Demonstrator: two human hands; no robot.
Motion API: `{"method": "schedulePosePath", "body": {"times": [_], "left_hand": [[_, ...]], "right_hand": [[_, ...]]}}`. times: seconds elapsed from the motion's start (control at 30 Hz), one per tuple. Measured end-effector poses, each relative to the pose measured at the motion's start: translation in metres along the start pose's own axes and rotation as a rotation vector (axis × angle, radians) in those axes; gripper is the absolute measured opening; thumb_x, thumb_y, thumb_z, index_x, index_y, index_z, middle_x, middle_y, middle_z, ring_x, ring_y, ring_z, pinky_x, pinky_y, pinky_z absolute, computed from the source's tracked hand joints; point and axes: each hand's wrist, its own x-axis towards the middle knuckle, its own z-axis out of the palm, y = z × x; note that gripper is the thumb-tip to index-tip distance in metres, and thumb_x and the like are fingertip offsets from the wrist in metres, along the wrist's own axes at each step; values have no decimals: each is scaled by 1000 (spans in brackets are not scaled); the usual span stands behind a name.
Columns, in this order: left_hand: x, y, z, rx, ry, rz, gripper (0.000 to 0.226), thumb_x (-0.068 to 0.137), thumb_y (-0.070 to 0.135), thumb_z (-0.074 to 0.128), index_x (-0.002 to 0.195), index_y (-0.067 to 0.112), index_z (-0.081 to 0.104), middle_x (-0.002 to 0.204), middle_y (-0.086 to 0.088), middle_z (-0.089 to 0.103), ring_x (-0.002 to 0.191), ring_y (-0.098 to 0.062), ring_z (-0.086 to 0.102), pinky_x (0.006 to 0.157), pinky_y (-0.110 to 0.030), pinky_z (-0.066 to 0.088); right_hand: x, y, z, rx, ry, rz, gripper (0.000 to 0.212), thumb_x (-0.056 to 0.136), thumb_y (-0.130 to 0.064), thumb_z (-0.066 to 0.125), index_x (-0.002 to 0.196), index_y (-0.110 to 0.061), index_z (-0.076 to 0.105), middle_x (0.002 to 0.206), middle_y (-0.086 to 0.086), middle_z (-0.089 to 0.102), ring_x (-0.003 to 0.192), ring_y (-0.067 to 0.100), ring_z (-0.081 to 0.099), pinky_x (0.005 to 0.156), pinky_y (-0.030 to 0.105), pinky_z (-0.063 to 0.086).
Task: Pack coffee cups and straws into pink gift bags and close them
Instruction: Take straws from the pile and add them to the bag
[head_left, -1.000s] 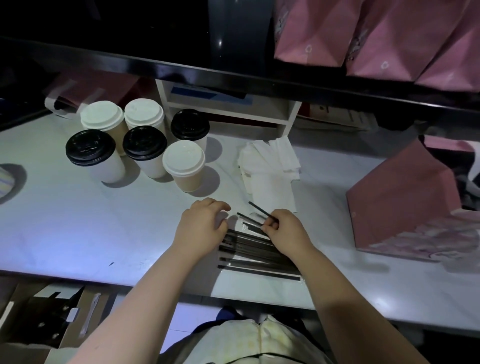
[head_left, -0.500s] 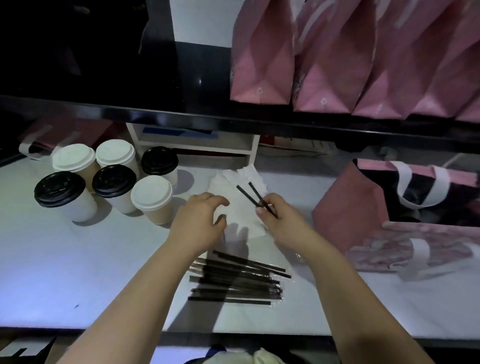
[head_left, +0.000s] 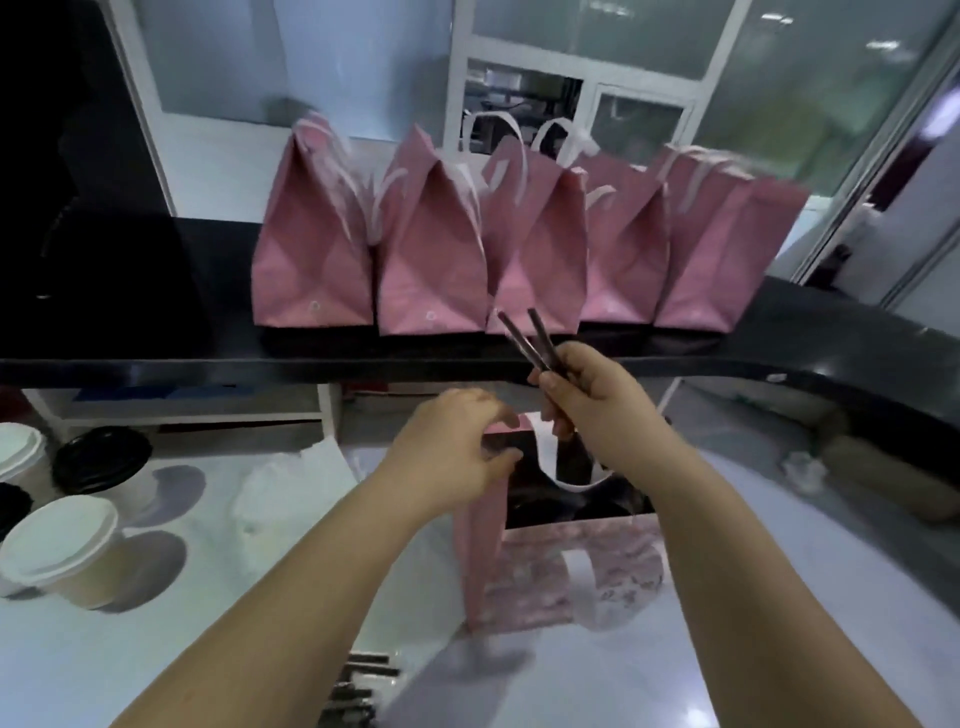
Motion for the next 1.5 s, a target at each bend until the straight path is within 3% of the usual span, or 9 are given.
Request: {"method": "schedulePosePath", "body": {"times": [0.17,0.3,0.4,0.53,0.73,0.93,1.07,1.23,1.5], "left_hand": [[18,20,36,190,-122,-9,40,78,51,63,114,35,63,111,10,62,109,-16,54,90,-33,36],[21,12,46,215,-156,-86,62,72,60,65,128,38,53,127,13,57,124,-14,46,102,-38,27],[22,9,47,164,-192,-86,88,65,66,71,142,39,38,146,12,41,138,-14,29,113,-37,15],[22,5,43,69,-191,-84,108,60,64,79,150,38,25,157,12,23,145,-12,13,116,-33,8],[18,11,41,123,-111,-59,90,68,62,74,146,37,35,154,11,29,142,-14,20,115,-33,14],[11,17,29,144,115,-8,46,85,41,66,128,28,59,124,6,57,119,-17,47,99,-38,36],[6,13,9,160,209,-4,38,84,28,67,122,23,64,109,4,59,105,-20,50,89,-40,42],[-8,-6,-14,249,171,-96,42,86,29,64,127,28,60,116,6,57,114,-19,45,96,-38,36],[-80,-75,-29,376,97,-361,37,90,34,56,127,33,56,129,9,52,124,-19,39,98,-37,29]], "right_hand": [[-12,43,-21,79,-58,116,11,98,-5,51,94,-9,60,62,-4,61,61,8,59,61,19,50],[-22,70,-28,79,-186,131,17,96,-9,56,93,-22,65,77,-1,72,77,11,67,78,27,54],[-23,88,-34,-155,-274,123,19,94,-18,61,92,-35,68,87,-12,71,86,4,65,84,29,49],[-11,98,-34,-604,-292,85,34,95,-20,56,124,-37,61,109,-11,68,93,12,61,77,24,45],[3,88,-20,-930,-469,102,40,95,-21,54,135,-28,53,126,3,61,109,26,58,90,37,49],[-19,63,-27,-772,-299,-56,30,90,-34,64,120,-28,63,111,-7,64,99,15,60,76,24,44],[-21,33,-20,-709,-118,-215,18,87,-34,68,100,-22,68,89,-12,51,87,14,53,72,27,47],[-7,7,18,-702,-31,-316,17,87,-26,67,102,-18,69,94,-5,59,88,17,53,68,28,42],[6,0,115,-726,-226,-326,24,92,-24,58,115,-20,63,112,1,60,106,23,53,82,34,46]]}}
